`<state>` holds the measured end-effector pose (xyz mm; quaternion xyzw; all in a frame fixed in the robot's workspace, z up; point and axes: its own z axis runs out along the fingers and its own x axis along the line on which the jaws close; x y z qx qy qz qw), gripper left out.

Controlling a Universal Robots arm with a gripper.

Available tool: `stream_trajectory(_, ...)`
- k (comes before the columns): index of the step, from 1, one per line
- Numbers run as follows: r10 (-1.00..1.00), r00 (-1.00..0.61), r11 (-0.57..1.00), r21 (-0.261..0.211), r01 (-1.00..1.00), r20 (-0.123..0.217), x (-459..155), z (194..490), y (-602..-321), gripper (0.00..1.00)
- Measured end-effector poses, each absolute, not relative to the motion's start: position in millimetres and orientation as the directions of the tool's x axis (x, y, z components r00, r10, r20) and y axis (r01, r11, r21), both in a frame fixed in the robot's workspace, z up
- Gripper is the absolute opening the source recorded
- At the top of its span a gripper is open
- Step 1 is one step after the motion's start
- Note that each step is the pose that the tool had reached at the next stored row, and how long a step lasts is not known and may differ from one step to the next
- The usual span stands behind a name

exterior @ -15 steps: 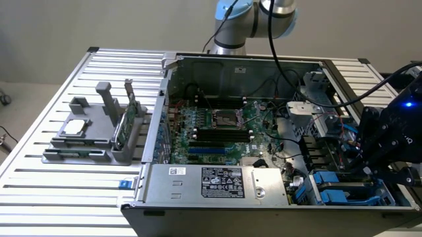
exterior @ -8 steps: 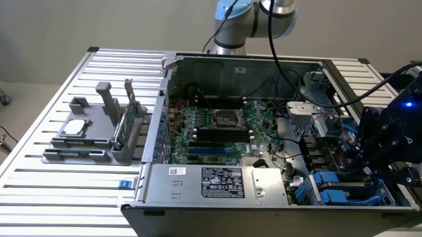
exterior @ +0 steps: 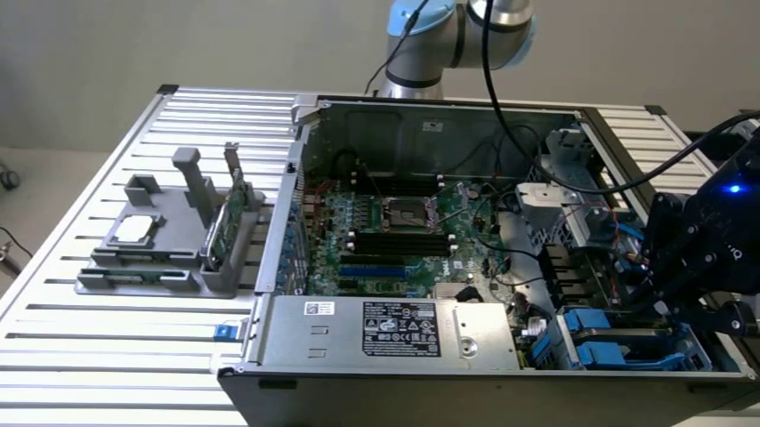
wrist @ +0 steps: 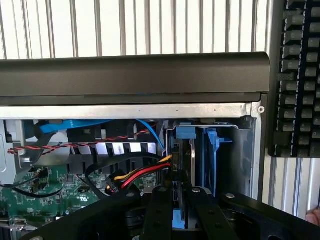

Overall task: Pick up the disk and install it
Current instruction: 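Insert the disk into the insertion slot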

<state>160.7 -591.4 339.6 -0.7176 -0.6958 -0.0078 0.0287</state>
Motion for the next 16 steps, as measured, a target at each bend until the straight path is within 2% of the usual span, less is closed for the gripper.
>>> stream_trajectory(16, 0.998, 0.032, -0.03, -0.03, 0.999, 0.048, 160.7, 338.6, -592.1, 0.17)
